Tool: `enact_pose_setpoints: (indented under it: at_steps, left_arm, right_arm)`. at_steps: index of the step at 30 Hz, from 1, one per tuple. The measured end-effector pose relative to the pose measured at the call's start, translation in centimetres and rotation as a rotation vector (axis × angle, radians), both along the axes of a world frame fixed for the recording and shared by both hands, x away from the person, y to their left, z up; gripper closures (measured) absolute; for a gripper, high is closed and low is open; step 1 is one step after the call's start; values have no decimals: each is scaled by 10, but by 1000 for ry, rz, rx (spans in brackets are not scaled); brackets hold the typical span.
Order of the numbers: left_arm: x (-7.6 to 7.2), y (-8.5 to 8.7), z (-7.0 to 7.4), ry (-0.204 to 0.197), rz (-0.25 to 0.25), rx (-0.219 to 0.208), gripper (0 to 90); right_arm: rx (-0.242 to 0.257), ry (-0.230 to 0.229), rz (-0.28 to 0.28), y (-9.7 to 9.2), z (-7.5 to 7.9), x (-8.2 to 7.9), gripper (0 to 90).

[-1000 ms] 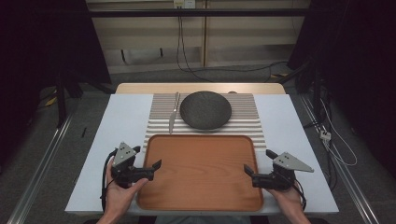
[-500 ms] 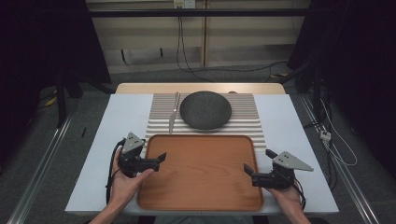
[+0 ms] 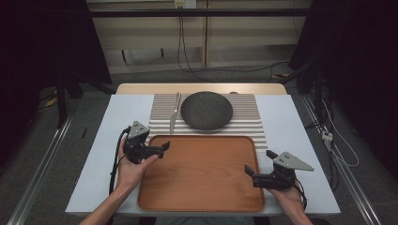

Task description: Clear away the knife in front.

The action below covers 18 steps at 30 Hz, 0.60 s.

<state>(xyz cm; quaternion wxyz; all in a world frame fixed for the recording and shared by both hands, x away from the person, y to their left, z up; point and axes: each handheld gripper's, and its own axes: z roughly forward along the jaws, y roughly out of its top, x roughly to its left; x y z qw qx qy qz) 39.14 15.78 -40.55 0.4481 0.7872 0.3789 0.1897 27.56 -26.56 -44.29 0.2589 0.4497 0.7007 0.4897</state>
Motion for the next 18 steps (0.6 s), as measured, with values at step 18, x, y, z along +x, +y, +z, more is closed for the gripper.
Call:
enact_pose_setpoints:
  at_steps: [18]
  left_arm:
    - [45, -19, 1, 37, 20, 73, 120]
  right_arm:
    - [4, 7, 12, 2, -2, 4, 2]
